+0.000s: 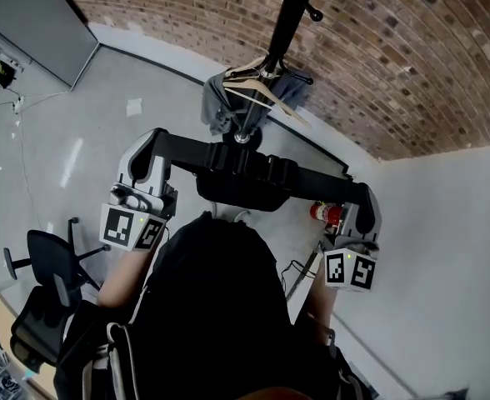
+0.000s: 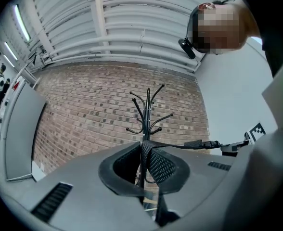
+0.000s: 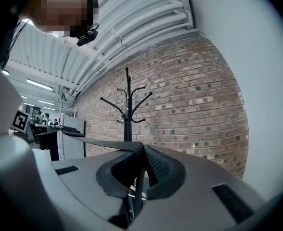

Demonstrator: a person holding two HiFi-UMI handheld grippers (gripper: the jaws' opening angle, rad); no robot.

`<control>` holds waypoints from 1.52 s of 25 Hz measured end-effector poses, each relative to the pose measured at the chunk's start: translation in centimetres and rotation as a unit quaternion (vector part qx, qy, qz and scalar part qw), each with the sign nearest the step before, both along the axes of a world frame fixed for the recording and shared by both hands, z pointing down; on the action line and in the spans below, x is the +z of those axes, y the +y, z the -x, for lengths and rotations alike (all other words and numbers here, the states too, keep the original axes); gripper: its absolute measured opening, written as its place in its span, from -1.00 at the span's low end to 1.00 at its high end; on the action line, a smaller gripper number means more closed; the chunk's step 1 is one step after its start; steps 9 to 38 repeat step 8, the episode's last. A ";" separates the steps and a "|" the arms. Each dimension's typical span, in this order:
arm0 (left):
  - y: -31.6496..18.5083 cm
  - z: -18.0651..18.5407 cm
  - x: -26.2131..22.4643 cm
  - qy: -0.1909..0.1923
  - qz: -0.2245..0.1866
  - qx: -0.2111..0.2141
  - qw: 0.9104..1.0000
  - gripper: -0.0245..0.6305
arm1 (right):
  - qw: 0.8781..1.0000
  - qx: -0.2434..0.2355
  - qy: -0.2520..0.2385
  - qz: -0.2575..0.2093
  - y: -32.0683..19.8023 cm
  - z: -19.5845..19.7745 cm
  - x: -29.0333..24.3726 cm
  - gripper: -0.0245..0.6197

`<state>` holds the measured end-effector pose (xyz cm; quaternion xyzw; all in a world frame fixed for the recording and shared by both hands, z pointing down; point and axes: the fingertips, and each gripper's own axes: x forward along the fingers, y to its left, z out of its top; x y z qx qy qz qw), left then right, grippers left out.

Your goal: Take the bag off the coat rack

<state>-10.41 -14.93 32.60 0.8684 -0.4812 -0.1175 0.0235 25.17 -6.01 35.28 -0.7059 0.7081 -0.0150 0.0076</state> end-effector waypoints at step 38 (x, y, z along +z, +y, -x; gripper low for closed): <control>1.0 0.4 -1.3 -0.060 -0.060 -0.021 0.996 -0.85 | 1.000 0.001 0.006 -0.018 0.0 -0.1 -1.5 -0.86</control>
